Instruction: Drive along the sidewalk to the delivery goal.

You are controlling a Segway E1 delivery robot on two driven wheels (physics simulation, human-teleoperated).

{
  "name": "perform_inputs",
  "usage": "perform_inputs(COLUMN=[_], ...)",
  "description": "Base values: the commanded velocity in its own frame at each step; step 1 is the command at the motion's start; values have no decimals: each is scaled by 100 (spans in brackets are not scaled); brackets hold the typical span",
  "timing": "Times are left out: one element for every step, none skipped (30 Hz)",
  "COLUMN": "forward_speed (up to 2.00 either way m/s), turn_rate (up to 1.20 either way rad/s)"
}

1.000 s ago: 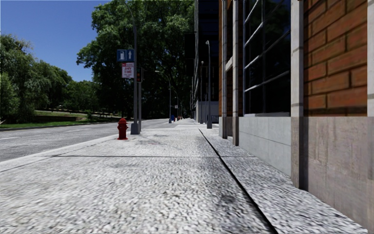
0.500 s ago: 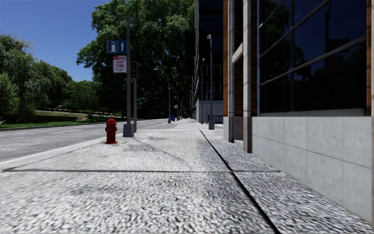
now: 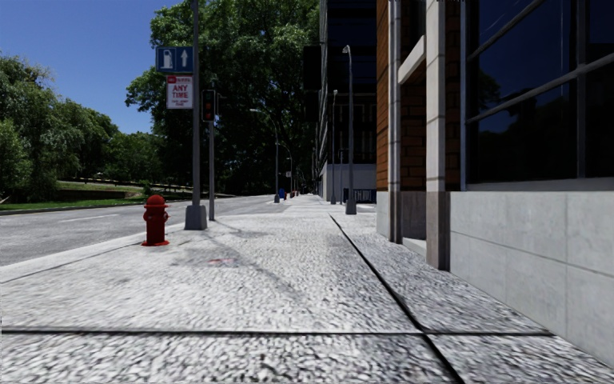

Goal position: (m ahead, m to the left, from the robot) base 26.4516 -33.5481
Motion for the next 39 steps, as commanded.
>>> perform_inputs(forward_speed=[200,200,200,200,200,200,200,200,200,200,200,200,200,200,200,200,200,200,200,200,200,200,200,200,200,200,200,200,200,200,200,200,200,200,200,200,200,200,200], turn_rate=[0,0,0,0,0,0,0,0,0,0,0,0,0,0,0,0,0,0,0,0,0,0,0,0,0,0,0,0,0,0,0,0,0,0,0,0,0,0,0])
